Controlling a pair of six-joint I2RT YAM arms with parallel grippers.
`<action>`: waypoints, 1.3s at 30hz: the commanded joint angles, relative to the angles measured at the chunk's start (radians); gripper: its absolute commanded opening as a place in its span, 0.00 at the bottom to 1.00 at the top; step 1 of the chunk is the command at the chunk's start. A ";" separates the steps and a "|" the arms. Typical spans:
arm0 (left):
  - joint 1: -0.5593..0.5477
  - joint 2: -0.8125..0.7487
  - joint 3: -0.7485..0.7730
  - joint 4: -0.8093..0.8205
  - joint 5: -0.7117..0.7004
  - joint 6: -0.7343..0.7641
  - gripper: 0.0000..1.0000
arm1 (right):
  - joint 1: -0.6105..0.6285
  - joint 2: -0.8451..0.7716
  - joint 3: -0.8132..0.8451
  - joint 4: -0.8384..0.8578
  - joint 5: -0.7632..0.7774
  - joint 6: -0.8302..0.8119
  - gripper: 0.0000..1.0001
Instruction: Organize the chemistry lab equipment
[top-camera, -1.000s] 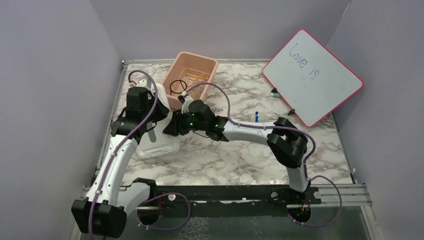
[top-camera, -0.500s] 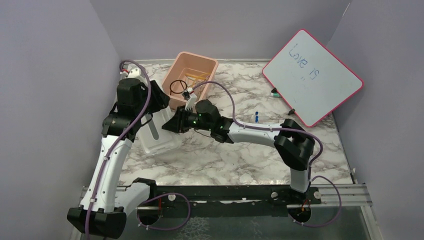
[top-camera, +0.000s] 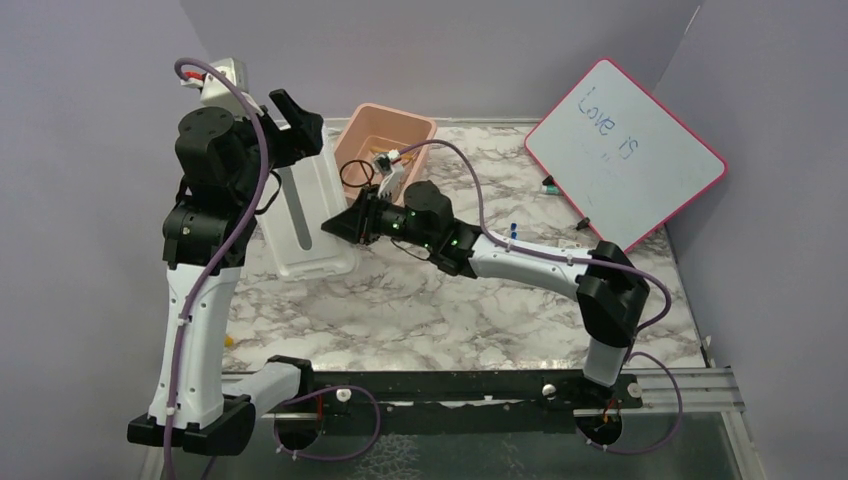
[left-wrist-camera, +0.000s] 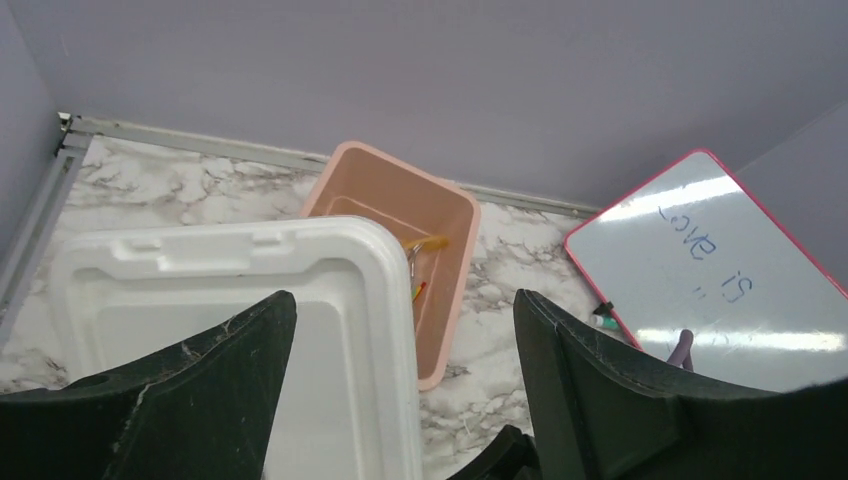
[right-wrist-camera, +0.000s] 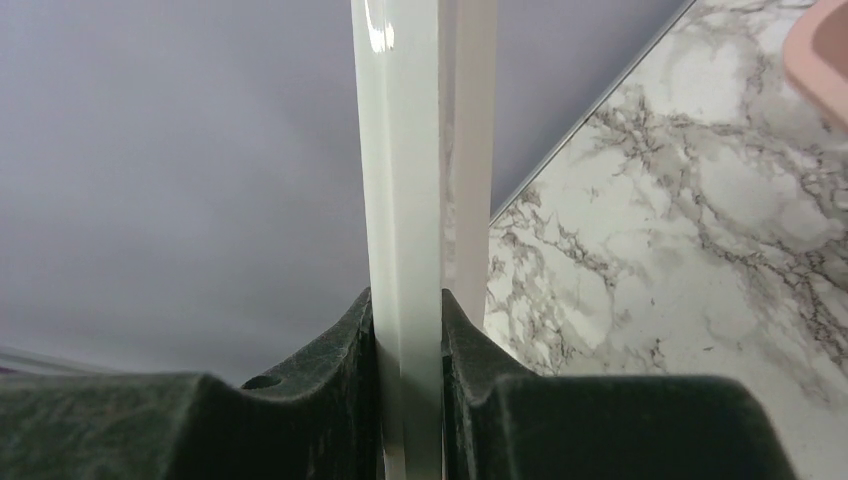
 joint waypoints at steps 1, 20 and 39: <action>-0.003 0.028 0.054 -0.001 -0.069 0.047 0.82 | -0.056 -0.060 0.051 0.026 0.085 0.037 0.01; 0.145 0.275 -0.208 0.189 0.052 -0.037 0.83 | -0.306 0.132 0.212 0.080 0.174 0.438 0.01; 0.282 0.328 -0.370 0.297 0.189 -0.115 0.82 | -0.344 0.221 0.137 0.042 0.231 0.568 0.01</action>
